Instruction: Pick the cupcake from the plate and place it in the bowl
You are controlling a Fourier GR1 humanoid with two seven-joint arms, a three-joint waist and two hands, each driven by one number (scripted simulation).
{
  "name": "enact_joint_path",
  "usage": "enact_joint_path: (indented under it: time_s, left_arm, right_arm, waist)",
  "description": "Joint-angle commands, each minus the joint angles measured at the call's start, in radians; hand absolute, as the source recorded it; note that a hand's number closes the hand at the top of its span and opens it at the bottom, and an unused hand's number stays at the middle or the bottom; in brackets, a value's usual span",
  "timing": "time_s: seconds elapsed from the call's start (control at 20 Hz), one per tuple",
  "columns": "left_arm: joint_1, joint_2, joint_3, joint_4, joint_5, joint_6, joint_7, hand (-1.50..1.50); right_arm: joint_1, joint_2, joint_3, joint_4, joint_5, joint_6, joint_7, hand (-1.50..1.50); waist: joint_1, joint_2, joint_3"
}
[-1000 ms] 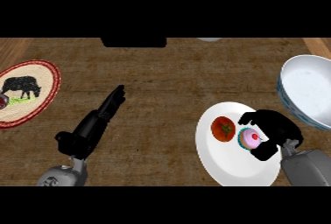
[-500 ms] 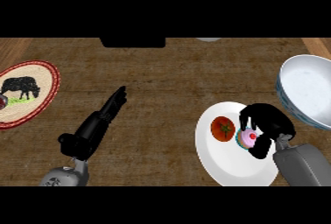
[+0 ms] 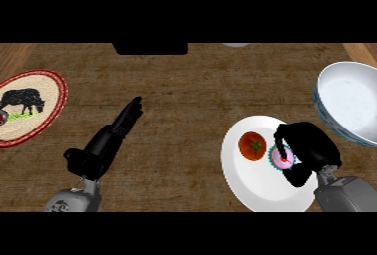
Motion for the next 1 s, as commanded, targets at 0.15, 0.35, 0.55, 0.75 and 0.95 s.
enact_joint_path:
  time_s: [0.15, 0.35, 0.55, 0.75, 0.95]
  left_arm:
    - [-0.002, 0.004, 0.02, 0.032, -0.016, 0.003, -0.047, 0.0]
    - [-0.006, -0.019, -0.001, -0.006, -0.007, 0.013, 0.028, 0.0]
    - [0.013, -0.02, -0.013, 0.003, -0.03, 0.016, -0.002, 0.0]
    - [0.009, -0.002, 0.011, -0.001, -0.009, -0.014, -0.015, 0.0]
    - [0.005, 0.002, 0.018, 0.019, -0.012, -0.033, -0.008, 0.0]
  right_arm:
    - [-0.008, 0.007, -0.069, -0.189, 0.065, -0.098, 0.082, 1.5]
    - [-0.02, 0.033, -0.207, -0.278, -0.039, -0.199, 0.036, 1.5]
    - [-0.081, 0.086, -0.319, -0.41, -0.182, -0.13, 0.125, 1.5]
    - [-0.156, 0.057, -0.443, -0.374, -0.269, -0.073, 0.181, 1.5]
    - [-0.124, -0.029, -0.503, -0.219, -0.214, -0.128, 0.049, 1.5]
  waist:
    - [-0.005, 0.0, 0.001]
    - [-0.006, -0.002, 0.002]
    - [-0.007, -0.003, 0.001]
    - [0.004, 0.001, 0.001]
    - [0.005, 0.003, 0.001]
